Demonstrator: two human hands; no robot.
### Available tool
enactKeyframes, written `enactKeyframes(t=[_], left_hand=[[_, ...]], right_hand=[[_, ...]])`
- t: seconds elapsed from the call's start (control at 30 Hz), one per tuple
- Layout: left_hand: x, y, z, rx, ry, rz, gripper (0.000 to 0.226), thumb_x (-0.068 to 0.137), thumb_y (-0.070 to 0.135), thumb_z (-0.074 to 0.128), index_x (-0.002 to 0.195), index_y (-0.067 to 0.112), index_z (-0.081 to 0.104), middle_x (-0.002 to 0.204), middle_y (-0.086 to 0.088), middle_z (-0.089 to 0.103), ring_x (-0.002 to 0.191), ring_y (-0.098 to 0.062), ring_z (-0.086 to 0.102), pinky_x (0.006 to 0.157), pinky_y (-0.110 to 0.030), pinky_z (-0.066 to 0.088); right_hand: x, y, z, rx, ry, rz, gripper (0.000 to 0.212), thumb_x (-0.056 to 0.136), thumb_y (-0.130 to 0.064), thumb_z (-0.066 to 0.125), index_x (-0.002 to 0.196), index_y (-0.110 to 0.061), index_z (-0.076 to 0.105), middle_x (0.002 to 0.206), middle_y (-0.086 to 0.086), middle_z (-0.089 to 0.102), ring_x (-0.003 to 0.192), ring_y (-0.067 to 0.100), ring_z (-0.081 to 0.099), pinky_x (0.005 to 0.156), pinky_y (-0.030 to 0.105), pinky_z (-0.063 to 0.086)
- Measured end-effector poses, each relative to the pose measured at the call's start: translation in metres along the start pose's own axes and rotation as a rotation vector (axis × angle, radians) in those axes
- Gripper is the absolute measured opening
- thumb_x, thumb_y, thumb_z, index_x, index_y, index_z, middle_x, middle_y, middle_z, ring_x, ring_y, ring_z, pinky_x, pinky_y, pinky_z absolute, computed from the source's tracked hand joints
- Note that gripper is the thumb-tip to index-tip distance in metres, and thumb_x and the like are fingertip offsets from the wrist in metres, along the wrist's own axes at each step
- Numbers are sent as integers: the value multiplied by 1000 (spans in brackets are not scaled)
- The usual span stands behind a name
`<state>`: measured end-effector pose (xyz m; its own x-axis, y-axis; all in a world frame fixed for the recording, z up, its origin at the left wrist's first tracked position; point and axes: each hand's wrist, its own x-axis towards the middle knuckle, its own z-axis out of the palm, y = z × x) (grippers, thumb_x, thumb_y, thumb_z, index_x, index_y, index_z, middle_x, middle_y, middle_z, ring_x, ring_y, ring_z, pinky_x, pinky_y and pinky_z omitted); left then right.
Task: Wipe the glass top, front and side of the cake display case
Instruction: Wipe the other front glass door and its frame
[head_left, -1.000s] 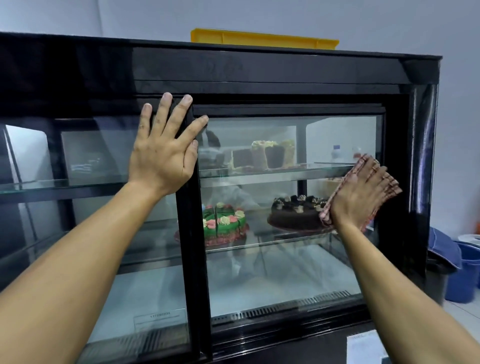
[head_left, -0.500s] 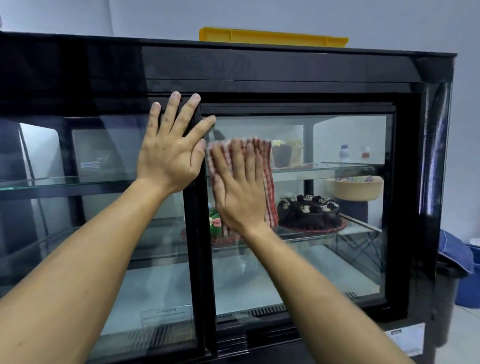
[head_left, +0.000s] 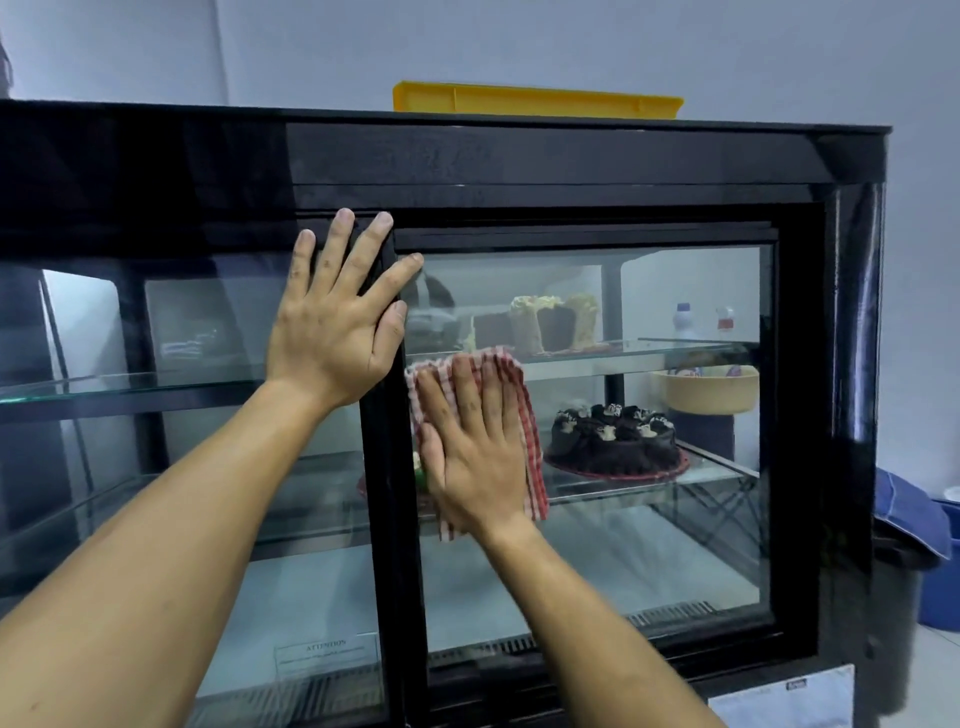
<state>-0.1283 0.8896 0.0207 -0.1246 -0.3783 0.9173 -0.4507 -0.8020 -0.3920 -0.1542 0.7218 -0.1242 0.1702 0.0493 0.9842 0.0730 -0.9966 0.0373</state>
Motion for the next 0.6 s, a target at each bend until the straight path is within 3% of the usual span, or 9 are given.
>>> enactKeyframes(t=[0.07,0.13,0.27,0.33,0.4,0.5,0.6], left_hand=[[-1,0,0,-2,2,1,51,106,38,38,155,28,49,172,-6,23,161,-33,13,128,-60,11],[-1,0,1,-7,5,6,51,106,38,39,154,28,50,172,-7,24,160,-34,14,128,-60,10],[-2,0,1,5,8,16,52,106,40,38,155,27,50,172,-8,23,160,-36,13,127,-62,9],[0,-1,2,17,5,76,53,107,41,35,156,25,49,173,-9,21,160,-37,12,126,-65,9],[2,-3,4,51,-9,217,53,108,39,33,157,23,47,173,-10,20,160,-38,12,125,-67,11],[8,-7,5,108,-66,420,55,110,40,30,158,20,44,171,-10,24,160,-37,12,127,-63,14],[12,-8,3,135,-111,453,57,110,43,25,158,18,44,167,-9,34,159,-36,18,128,-61,13]], right_hand=[[15,23,-9,-13,26,-68,56,108,-38,42,162,-28,32,171,12,20,159,36,15,129,53,13],[1,60,-18,-71,48,2,58,108,-41,38,163,-30,26,172,8,14,160,32,11,129,53,12],[-53,135,-30,-58,195,664,62,110,-40,24,166,-27,1,173,10,-2,160,37,2,124,65,14],[-58,120,-33,-38,170,776,64,110,-40,20,166,-23,-6,172,18,-3,159,41,-1,123,67,13],[-51,78,-28,-59,75,594,64,110,-43,18,165,-13,8,171,24,4,158,44,3,123,69,11],[-37,27,-13,-49,-53,138,58,109,-44,29,163,-22,28,171,20,16,158,41,9,126,61,14],[-10,49,-19,-91,-77,-167,58,107,-46,41,162,-32,31,171,12,18,159,35,11,128,55,15]])
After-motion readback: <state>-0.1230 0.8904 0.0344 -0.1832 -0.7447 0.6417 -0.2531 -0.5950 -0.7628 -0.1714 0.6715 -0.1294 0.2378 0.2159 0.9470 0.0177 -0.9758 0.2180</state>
